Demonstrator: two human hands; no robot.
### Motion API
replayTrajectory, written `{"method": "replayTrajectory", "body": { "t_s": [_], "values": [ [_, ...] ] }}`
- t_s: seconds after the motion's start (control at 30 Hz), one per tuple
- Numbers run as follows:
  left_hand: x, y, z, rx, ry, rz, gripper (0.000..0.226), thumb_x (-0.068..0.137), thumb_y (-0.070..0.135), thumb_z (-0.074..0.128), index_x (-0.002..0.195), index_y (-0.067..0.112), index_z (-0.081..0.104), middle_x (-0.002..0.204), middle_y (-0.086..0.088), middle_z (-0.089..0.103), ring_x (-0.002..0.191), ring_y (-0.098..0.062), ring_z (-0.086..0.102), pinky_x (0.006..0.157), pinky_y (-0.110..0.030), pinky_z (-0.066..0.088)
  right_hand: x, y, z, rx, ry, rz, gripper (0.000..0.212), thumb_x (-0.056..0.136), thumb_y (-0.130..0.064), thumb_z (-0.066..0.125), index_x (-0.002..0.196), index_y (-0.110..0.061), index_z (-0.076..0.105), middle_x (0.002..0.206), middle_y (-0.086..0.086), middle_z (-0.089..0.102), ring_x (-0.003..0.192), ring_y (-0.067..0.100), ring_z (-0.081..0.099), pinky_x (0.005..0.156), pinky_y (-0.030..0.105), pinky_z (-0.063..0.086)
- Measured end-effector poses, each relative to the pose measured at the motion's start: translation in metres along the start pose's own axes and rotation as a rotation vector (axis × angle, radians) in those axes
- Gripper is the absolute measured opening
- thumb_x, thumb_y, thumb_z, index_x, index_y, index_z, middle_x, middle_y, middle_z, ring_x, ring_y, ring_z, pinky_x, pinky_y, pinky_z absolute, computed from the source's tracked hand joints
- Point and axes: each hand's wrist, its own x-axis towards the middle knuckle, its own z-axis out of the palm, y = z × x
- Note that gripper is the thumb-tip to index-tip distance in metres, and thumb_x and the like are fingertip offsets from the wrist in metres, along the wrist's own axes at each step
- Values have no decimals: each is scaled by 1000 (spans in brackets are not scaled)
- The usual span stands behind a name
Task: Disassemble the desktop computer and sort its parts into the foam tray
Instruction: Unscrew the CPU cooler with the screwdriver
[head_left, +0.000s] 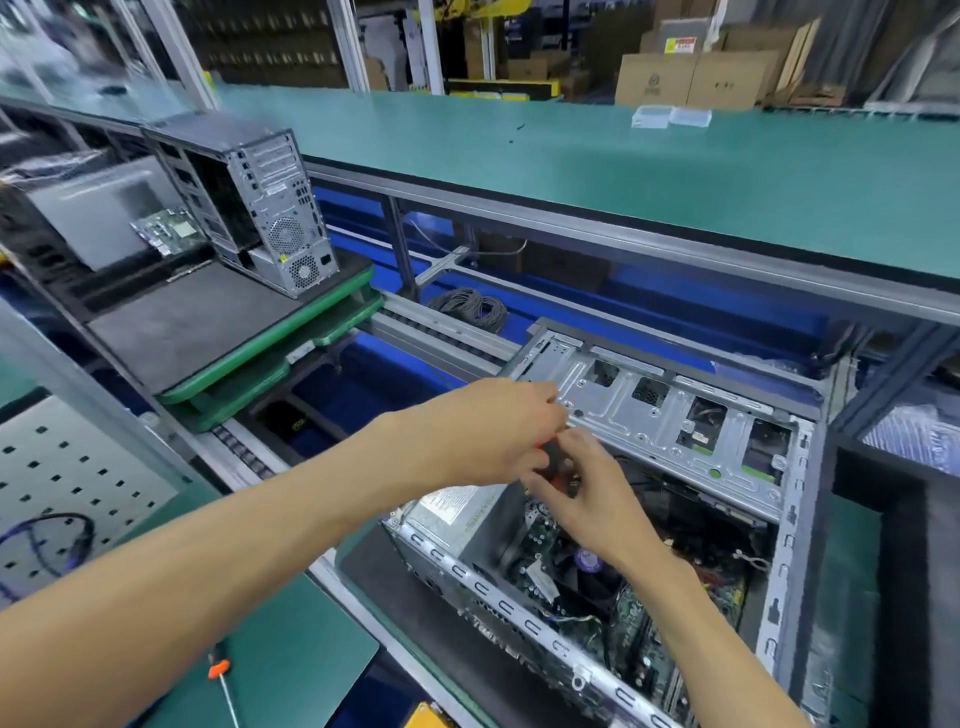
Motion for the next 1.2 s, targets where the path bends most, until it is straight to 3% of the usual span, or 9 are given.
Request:
{"method": "replayTrajectory", "body": {
  "t_s": [0.17,0.33,0.53,0.63,0.7,0.8,0.97,1.07,1.2],
  "values": [
    [-1,-8,4,284,47,-89,46,107,46,28,77,12,33,70,-2,39,53,-21,44,55,-35,44,0,-7,5,-22,-22,32,20,88,-38,72,108,-36,70,106,-15,54,83,14,56,73,22,45],
    [-9,-9,5,-39,42,74,32,97,30,54,125,14,50,120,-1,48,94,-21,59,71,-32,45,-2,-9,3,68,4,33,9,84,-41,66,92,-36,67,94,-8,52,73,12,52,64,15,40],
    [3,7,-1,260,36,22,35,104,30,27,117,12,54,88,-5,47,80,-26,58,57,-32,31,-3,-7,4,22,10,6,14,87,-30,73,93,-42,70,102,-8,60,93,10,60,77,20,46],
    [-2,9,-3,300,113,-2,57,96,31,3,120,15,52,82,-6,47,64,-23,47,51,-30,28,-1,-9,5,46,11,50,8,87,-35,73,93,-39,70,94,-9,59,84,12,59,72,24,43],
    [-6,4,-1,163,137,-43,39,102,47,30,118,16,48,105,-3,52,80,-22,55,59,-31,34,1,-9,2,78,28,78,11,84,-42,67,91,-34,66,90,-1,59,79,17,56,69,32,46],
    [-2,1,3,79,99,99,30,99,33,52,123,16,47,117,-1,48,80,-18,51,63,-29,34,1,-7,-4,62,18,79,11,87,-33,72,93,-39,63,90,-5,60,73,13,52,65,26,42],
    [12,-2,1,309,157,57,66,94,41,-2,116,18,56,67,-2,40,52,-19,34,50,-28,27,5,-11,-3,-36,-10,112,11,86,-36,70,90,-27,65,80,-7,64,69,8,55,62,26,42],
    [8,-6,6,162,183,-17,50,100,53,20,117,19,52,89,-2,53,67,-22,52,56,-33,41,7,-15,-3,50,-49,142,6,86,-37,67,82,-34,64,68,-9,59,61,5,43,58,24,36],
    [6,-16,4,-2,90,174,28,99,32,50,124,17,52,117,0,50,90,-20,59,76,-36,50,7,-11,-6,47,-35,204,30,88,-27,68,68,-45,56,58,-15,46,54,5,36,53,19,31]
  ]
}}
